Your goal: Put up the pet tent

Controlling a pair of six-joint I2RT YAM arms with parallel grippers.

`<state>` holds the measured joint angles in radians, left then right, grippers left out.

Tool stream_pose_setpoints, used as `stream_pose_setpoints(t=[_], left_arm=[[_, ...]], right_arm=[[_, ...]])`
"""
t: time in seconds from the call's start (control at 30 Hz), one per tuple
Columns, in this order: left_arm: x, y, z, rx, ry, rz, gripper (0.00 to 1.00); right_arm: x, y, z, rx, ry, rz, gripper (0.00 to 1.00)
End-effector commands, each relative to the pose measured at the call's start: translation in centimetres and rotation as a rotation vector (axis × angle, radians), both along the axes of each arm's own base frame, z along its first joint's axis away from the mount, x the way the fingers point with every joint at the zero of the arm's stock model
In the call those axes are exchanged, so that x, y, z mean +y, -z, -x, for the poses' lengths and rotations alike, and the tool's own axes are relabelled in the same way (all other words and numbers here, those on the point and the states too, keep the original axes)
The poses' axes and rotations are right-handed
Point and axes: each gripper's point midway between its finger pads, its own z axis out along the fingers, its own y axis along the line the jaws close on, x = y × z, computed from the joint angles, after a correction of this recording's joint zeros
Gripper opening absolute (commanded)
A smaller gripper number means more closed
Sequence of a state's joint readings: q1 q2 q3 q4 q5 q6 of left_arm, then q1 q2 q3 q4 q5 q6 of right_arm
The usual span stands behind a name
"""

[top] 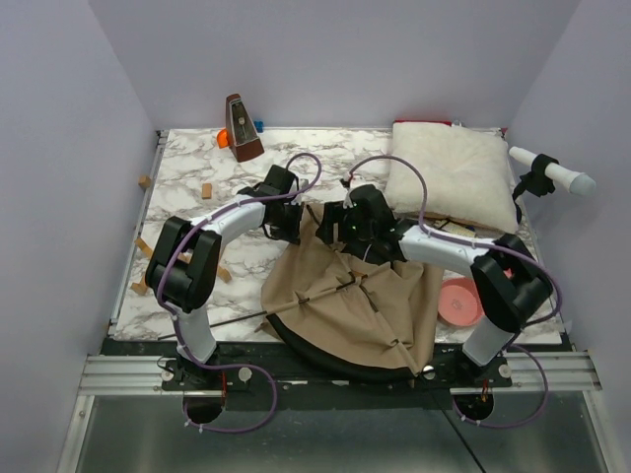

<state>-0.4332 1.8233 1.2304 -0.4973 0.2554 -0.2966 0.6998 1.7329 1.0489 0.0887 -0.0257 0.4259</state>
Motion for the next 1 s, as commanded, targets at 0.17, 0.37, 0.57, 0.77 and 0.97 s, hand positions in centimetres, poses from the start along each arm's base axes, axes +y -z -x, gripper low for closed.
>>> stream_pose_setpoints(t=[0.17, 0.37, 0.57, 0.77, 0.97], left_arm=[[-0.4, -2.1, -0.2, -0.034, 0.013, 0.035, 0.0], [-0.2, -2.3, -0.4, -0.051, 0.012, 0.029, 0.0], [0.4, -2.2, -0.6, -0.057, 0.002, 0.007, 0.0], [1.8, -2.6, -1.7, -0.083, -0.036, 0.003, 0.0], [2.4, -2.6, -2.0, -0.085, -0.047, 0.008, 0.0]], right_arm=[[-5.3, -2.5, 7.2, 0.054, -0.055, 0.038, 0.8], [-9.4, -2.5, 11.9, 0.136, -0.041, 0.101, 0.75], [-11.3, -3.1, 16.2, 0.244, -0.051, 0.084, 0.69], [-11.8, -2.8, 20.8, 0.466, -0.063, 0.047, 0.69], [-13.6, -1.9, 24.5, 0.625, -0.052, 0.088, 0.65]])
